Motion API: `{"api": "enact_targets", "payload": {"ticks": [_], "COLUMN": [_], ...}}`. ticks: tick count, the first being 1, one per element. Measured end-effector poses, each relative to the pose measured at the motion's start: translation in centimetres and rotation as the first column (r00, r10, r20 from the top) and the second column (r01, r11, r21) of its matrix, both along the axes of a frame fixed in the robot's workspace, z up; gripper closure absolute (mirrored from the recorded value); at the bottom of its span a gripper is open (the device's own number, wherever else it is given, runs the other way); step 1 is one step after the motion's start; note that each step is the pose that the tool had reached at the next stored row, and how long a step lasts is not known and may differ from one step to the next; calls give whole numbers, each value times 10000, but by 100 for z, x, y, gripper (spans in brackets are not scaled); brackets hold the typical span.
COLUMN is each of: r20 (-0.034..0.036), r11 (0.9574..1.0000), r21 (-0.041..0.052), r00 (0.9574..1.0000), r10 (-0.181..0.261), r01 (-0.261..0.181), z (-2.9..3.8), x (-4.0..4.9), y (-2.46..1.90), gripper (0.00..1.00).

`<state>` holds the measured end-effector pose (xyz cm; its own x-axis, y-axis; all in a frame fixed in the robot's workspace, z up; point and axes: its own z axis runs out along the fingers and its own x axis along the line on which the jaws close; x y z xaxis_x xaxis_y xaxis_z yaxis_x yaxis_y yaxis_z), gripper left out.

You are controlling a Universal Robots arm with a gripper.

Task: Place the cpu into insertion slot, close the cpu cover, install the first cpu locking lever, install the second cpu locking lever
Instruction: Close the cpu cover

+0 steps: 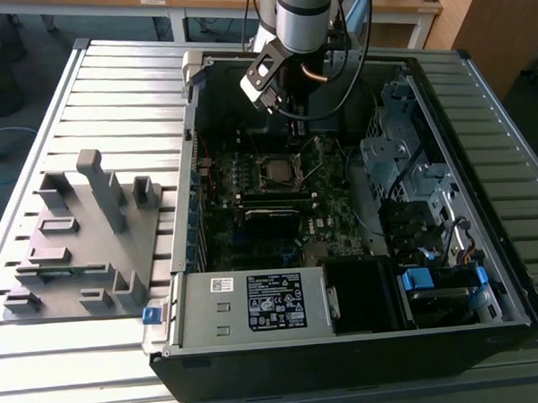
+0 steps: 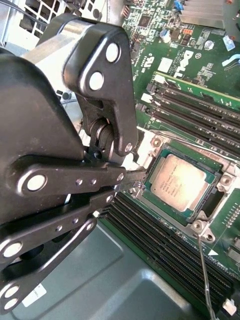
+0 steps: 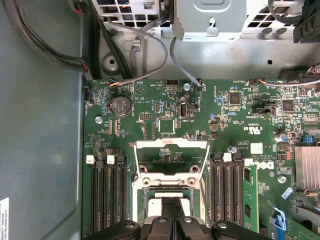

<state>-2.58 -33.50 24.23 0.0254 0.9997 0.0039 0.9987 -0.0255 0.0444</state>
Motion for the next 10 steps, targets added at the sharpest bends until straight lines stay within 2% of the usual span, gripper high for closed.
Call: {"api": "enact_targets", "payload": {"ticks": [10], "r20": [0], "r11": [10000], "r21": [1], "r00": [10000], "r10": [1], "r01": [-1], "z": [18], "x": [1], "y": [0], "gripper": [90]}}
